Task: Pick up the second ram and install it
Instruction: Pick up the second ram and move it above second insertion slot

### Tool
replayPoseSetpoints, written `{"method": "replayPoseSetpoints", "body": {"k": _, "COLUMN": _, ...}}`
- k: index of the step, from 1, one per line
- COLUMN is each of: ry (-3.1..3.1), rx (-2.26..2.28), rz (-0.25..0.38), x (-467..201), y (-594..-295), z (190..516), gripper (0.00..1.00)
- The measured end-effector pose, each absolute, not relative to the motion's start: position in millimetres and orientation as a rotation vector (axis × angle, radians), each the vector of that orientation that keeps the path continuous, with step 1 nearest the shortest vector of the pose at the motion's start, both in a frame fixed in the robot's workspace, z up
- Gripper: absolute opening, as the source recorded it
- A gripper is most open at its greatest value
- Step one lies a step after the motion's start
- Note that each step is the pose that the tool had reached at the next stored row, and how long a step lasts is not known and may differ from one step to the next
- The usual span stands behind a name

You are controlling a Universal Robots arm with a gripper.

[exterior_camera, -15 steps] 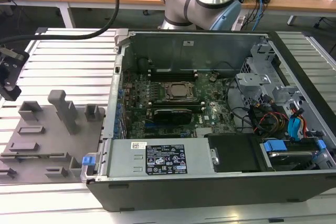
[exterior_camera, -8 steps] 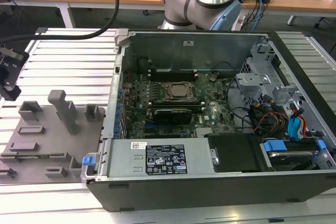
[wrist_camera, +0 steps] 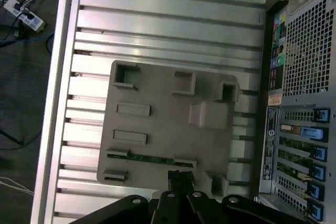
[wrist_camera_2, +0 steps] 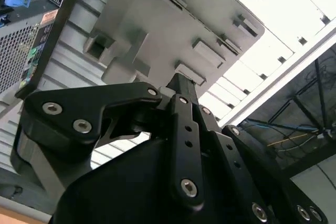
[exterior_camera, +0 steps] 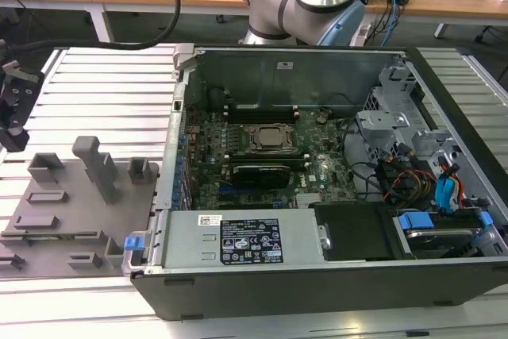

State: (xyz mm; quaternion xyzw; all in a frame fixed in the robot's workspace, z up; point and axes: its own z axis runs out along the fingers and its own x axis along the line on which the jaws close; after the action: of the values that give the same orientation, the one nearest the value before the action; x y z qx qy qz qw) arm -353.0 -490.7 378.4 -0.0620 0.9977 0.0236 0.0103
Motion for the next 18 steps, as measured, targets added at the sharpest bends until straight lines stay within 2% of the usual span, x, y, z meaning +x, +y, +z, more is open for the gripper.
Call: {"method": "replayPoseSetpoints", "body": {"k": 18, "ry": 3.033, "rx": -0.768, "rz": 0.079, "x": -353.0, "y": -490.7, "z": 378.4, "gripper": 0.11}}
